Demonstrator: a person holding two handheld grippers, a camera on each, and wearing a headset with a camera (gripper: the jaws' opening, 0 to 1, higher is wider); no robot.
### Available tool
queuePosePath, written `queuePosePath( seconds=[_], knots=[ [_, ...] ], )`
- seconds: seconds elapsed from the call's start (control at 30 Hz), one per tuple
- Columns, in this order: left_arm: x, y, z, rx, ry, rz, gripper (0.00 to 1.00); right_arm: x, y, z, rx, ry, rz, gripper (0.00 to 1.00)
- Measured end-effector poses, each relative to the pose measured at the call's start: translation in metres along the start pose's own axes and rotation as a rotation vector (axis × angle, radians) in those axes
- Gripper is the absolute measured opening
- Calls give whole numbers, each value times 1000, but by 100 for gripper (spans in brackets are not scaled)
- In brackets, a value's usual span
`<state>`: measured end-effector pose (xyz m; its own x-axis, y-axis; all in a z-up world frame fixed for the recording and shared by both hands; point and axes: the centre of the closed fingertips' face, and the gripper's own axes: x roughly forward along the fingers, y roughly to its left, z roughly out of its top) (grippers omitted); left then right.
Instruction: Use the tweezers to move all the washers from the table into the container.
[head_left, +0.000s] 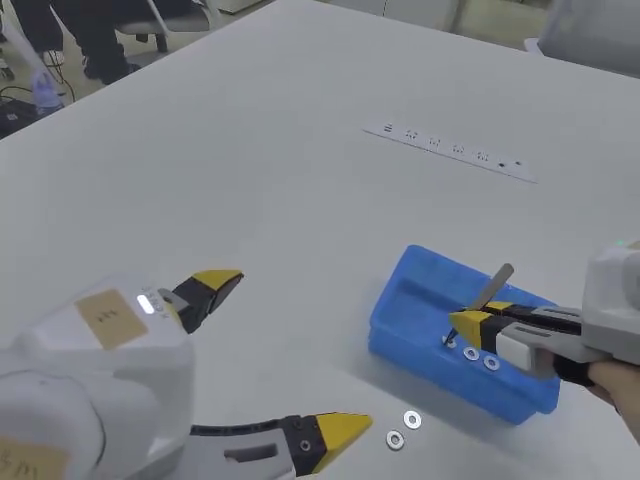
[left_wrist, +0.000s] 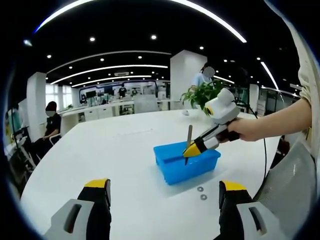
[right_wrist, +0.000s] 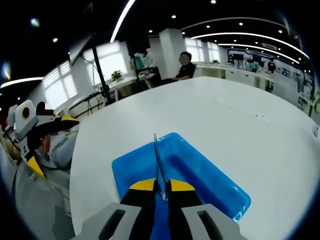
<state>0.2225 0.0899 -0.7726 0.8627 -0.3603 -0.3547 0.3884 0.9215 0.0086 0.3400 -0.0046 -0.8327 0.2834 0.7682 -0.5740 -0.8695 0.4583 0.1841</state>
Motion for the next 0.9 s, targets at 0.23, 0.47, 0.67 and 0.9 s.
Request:
queuePosePath(
  seconds=[0.23, 0.47, 0.67, 0.9],
  knots=[
    [0, 1, -1, 2, 6, 1, 91, 0, 1, -1, -2, 2, 3, 5],
    [0, 0, -1, 4, 6, 1, 91, -1, 1, 0, -5, 0, 4, 5],
    [-1, 0, -1, 6, 7, 2, 91, -1, 1, -1, -8, 3, 3, 5],
    [-1, 1, -1, 8, 8, 2, 91, -3, 1, 1, -10, -3, 1, 5]
  ],
)
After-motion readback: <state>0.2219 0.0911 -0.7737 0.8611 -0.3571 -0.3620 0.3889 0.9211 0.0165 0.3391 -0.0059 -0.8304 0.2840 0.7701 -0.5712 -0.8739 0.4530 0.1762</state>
